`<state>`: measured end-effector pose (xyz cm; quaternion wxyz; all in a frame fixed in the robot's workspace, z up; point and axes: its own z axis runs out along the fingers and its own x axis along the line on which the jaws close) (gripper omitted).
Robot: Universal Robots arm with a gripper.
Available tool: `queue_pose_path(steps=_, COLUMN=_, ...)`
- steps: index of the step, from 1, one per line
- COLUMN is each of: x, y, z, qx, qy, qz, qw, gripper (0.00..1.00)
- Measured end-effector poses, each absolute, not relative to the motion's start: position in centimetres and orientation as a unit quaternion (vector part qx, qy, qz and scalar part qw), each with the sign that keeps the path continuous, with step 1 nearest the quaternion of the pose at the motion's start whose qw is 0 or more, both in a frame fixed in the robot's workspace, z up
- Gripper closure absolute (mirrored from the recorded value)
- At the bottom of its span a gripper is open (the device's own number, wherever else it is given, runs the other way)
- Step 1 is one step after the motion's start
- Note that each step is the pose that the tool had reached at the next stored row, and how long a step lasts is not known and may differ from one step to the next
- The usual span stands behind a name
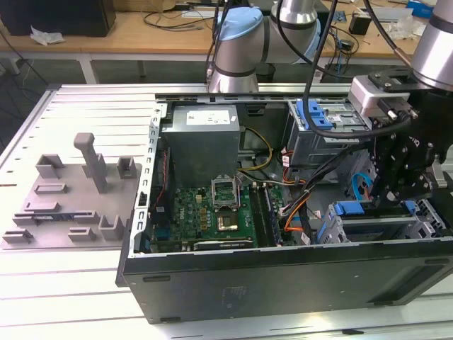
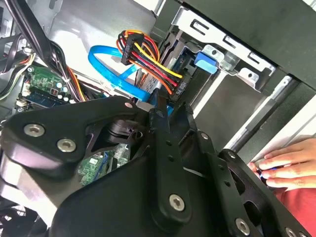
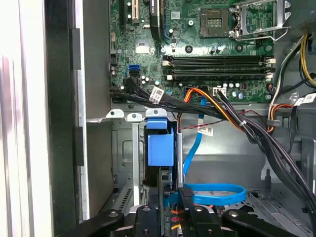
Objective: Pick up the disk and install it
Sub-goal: 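Insert the second disk wire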
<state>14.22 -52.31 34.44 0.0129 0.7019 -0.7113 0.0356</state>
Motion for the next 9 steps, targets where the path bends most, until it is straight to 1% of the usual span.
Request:
queue_pose_path(steps=4, x=14.2, y=-52.0, z=35.4, qx=0.702, qy=-0.711, qz=0.037, qw=0.014, gripper=0.70)
queue_pose_path(steps=9, x=14.2, y=-50.5, z=37.2, qx=0.702, qy=-0.711, qz=0.046, qw=0.023, gripper=0.70)
